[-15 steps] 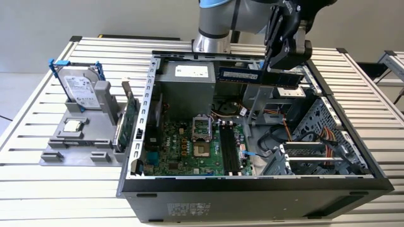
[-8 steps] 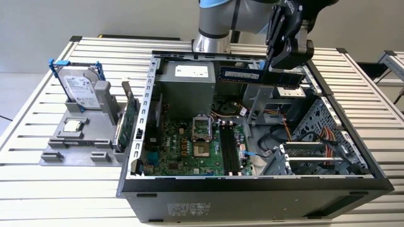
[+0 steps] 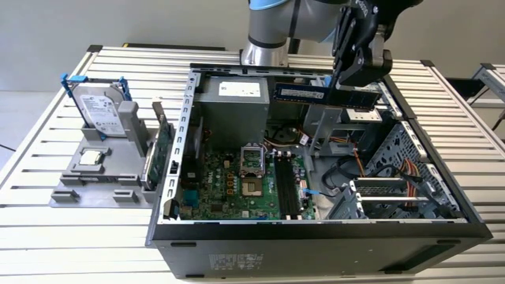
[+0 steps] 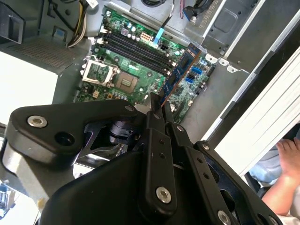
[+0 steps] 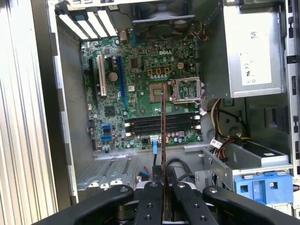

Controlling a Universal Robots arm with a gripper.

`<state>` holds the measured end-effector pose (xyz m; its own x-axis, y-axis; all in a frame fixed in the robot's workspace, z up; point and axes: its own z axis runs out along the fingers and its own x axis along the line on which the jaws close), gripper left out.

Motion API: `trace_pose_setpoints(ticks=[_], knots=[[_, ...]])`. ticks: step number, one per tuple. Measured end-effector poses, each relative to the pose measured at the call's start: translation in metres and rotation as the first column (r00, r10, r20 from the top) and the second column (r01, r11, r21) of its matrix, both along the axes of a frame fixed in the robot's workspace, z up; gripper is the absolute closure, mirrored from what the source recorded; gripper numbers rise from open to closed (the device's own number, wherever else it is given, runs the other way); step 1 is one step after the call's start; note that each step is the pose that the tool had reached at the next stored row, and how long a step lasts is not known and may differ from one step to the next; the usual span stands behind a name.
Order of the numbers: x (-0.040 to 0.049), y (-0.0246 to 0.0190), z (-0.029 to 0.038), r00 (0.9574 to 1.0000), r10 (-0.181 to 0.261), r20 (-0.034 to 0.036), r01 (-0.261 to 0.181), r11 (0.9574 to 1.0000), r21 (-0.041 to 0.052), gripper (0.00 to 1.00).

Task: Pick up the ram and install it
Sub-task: 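Insert the ram into the slot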

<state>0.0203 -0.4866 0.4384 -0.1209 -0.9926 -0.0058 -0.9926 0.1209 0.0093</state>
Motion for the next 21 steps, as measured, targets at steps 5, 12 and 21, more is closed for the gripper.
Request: trace_pose_setpoints(ticks=[5, 12, 21], knots=[[0.0000, 0.0001, -0.0003, 0.9997, -0.023, 0.0000, 0.023, 0.9997, 0.0000, 1.00], [0.0000, 0.0001, -0.0011, 0.9960, -0.090, 0.0000, 0.090, 0.9960, 0.0001, 1.00], [0.0000, 0.0001, -0.0033, 0.9836, -0.180, 0.0000, 0.180, 0.9836, 0.0000, 1.00]])
